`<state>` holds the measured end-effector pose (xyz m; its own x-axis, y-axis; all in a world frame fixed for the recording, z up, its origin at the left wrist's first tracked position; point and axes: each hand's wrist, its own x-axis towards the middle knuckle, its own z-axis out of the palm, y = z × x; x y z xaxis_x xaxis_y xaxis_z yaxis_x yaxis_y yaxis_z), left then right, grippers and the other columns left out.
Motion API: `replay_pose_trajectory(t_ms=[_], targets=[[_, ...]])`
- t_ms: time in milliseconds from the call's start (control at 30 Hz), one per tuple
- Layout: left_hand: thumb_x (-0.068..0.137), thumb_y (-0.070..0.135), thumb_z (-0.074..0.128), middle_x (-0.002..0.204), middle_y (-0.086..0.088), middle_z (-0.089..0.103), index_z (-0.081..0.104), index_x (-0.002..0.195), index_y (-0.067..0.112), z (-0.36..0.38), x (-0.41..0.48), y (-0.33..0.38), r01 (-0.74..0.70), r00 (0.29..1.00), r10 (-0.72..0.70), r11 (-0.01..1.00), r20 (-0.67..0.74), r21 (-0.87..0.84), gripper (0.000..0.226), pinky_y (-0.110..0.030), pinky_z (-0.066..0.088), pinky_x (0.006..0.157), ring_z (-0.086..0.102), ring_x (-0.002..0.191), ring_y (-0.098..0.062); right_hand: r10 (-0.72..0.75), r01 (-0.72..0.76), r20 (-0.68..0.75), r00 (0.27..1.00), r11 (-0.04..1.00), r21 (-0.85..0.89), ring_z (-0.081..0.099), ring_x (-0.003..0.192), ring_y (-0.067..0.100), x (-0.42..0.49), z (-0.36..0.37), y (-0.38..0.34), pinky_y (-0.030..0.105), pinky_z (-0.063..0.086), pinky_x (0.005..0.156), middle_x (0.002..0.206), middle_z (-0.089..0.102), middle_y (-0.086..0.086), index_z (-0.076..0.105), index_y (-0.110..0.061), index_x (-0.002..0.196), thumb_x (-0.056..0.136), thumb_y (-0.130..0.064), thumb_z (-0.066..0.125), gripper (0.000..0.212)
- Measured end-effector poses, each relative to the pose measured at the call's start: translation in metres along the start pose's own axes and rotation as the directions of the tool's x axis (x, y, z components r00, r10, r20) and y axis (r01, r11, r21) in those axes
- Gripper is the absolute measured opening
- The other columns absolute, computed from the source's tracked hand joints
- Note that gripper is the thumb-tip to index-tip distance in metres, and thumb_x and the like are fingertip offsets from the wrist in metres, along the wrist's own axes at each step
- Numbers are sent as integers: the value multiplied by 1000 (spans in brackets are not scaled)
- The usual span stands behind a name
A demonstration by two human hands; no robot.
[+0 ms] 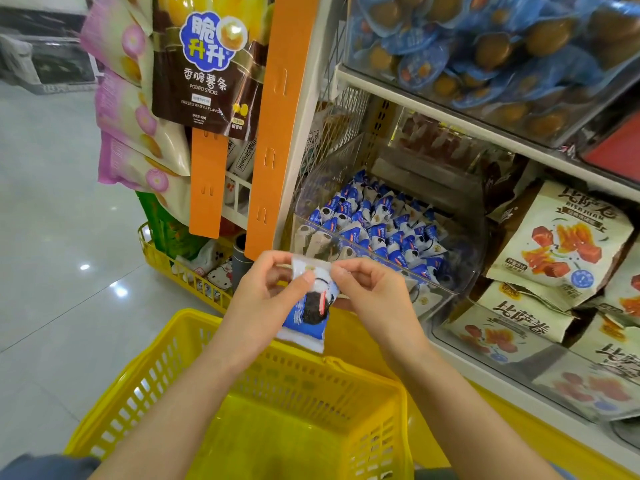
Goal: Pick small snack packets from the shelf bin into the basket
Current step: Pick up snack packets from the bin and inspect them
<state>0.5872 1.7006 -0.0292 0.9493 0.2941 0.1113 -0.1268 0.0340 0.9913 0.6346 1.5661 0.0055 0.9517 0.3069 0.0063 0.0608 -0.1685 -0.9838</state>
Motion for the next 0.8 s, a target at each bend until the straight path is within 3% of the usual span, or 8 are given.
replay_pose_trajectory(t_ms=[67,133,267,367,467,567,667,800], targets=[[79,32,67,95,8,68,54,98,32,-1,0,0,98,995,-98,994,0,54,23,-15,50,59,65,78,1,40,-36,-47,998,995,95,65,78,16,2,-3,-1,20,56,62,92,68,16,62,-12,88,92,-9,54,9],[80,29,67,96,12,64,54,97,31,-1,-1,1,96,995,-95,990,-8,108,21,-12,49,51,63,74,7,64,-59,-41,997,991,121,64,82,17,4,-6,-2,22,57,66,98,67,16,61,-14,93,94,-12,51,10],[81,23,67,92,21,58,56,93,37,-2,-1,4,2,999,-11,984,51,178,21,-4,44,50,55,76,22,-46,50,40,998,990,-131,59,66,1,3,-8,-2,15,50,58,82,67,2,65,-17,94,93,-21,53,13],[85,24,63,99,13,61,54,97,36,-4,1,-1,25,999,-29,982,18,187,19,-15,50,56,63,76,1,-177,170,-28,984,972,-163,59,65,2,0,-7,-3,20,51,61,75,68,-6,66,-21,85,89,-18,58,10],[94,37,46,99,1,60,46,106,22,-7,3,-7,232,971,-214,949,-103,214,20,-29,55,63,62,75,-13,-292,276,-36,956,932,-233,63,75,2,-3,-3,-3,21,53,71,77,68,-13,64,-31,81,86,-17,63,16],[96,40,37,79,-3,71,57,99,15,-6,4,-5,399,916,-401,914,-18,-72,32,-25,54,54,68,66,-18,-319,325,68,945,905,-274,64,84,8,-5,1,-2,33,53,81,88,68,-5,68,-26,84,83,-12,66,15],[92,28,51,82,-10,73,62,101,7,-7,6,0,388,915,-401,840,47,-379,26,-26,56,57,71,72,-22,-394,435,189,900,847,-307,60,90,1,-7,1,0,15,46,84,90,64,-10,72,-19,86,78,-7,69,14],[87,6,57,85,-10,73,63,100,5,-12,5,2,273,943,-327,865,-61,-421,14,-27,54,58,69,73,-16,-381,506,363,851,780,-368,53,99,-4,-12,7,4,11,40,89,100,57,-19,70,-25,90,77,-16,72,16]])
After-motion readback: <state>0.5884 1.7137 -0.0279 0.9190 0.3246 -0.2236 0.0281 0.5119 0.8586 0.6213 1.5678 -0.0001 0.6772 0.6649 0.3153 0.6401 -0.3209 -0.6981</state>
